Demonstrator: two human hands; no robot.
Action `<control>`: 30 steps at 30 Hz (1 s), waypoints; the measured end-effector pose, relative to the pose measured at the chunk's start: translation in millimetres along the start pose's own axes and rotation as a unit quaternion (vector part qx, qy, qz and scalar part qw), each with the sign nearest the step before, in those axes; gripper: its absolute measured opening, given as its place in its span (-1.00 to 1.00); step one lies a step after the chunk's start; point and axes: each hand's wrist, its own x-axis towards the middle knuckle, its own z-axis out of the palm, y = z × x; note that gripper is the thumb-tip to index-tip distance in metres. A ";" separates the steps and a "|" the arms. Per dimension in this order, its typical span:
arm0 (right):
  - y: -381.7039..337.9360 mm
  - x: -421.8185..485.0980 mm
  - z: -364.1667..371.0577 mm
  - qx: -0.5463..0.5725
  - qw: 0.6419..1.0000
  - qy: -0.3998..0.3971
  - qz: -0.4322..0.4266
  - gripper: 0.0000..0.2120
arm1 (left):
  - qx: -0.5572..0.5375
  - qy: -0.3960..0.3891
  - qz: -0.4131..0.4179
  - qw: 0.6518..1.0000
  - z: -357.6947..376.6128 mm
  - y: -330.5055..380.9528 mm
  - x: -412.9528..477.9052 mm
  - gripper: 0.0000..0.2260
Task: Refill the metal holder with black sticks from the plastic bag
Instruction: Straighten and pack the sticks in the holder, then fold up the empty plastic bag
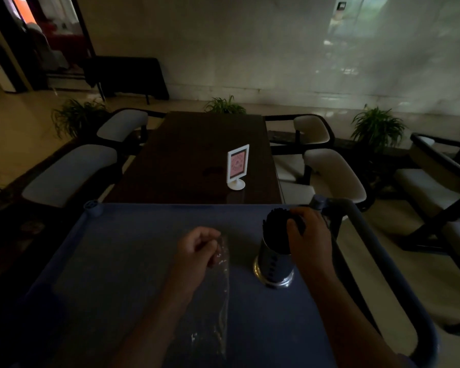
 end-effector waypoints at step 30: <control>61.5 -110.9 156.4 -0.196 0.908 -0.330 0.167 -0.89 | 0.380 0.017 -0.188 0.905 -91.6 -154.1 10.6 -0.76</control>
